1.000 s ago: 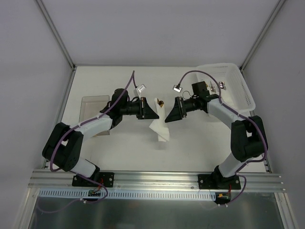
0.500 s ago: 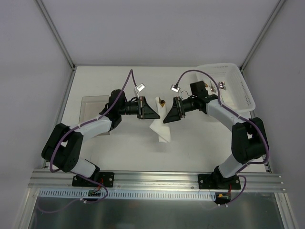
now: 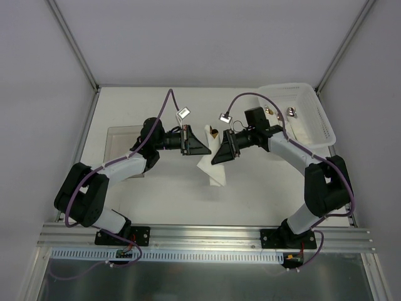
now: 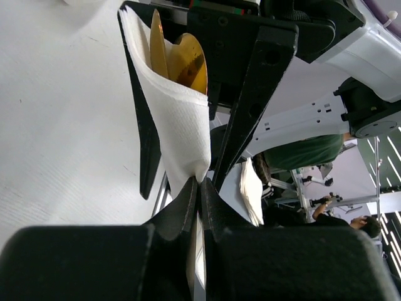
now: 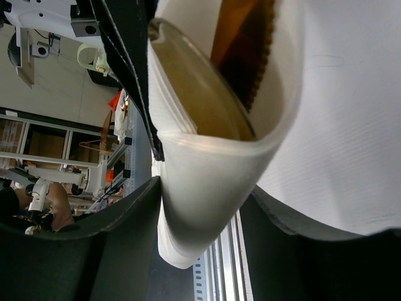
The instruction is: Place the utensils on the paper napkin and roll it up
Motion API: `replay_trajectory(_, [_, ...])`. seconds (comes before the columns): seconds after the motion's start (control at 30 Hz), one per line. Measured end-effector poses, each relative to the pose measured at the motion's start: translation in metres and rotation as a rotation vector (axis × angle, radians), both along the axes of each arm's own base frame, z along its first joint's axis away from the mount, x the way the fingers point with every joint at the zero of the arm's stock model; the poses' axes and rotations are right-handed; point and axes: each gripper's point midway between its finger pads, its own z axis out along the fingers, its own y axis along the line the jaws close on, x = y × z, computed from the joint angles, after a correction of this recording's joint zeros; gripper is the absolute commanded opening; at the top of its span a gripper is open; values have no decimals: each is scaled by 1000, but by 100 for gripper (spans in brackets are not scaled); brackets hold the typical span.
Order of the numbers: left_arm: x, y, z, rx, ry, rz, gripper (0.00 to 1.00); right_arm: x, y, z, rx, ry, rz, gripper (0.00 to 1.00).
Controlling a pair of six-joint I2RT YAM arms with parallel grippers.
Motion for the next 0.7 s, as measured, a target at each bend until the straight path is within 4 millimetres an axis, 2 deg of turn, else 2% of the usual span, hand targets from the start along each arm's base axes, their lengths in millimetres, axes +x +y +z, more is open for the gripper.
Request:
replay_trajectory(0.13, [-1,0,-1,-2,6,1,0,-2,2,2,3,0,5,31])
replay_trajectory(0.17, [-1,1,-2,0,7,2,0,-2,2,2,2,0,4,21])
replay_trajectory(0.23, [0,1,-4,10,10,14,1,-2,2,3,-1,4,-1,8])
replay_trajectory(0.27, [1,2,-4,18,5,27,6,-1,2,2,-5,6,-5,0])
replay_trajectory(0.3, [2,3,-5,31,-1,46,14,0,2,2,-6,6,-8,0])
replay_trajectory(0.37, [4,8,-3,58,-18,92,23,1,3,2,-17,7,-22,0])
replay_trajectory(0.4, [8,12,0,75,-34,138,33,3,3,2,-23,6,-32,0])
replay_trajectory(0.47, [10,21,10,97,-85,212,43,5,3,2,-38,3,-60,0])
replay_trajectory(0.57, [14,38,31,126,-169,329,49,10,2,-1,-75,13,-127,0])
replay_trajectory(0.7, [16,53,54,160,-244,416,47,23,1,-10,-143,51,-247,0])
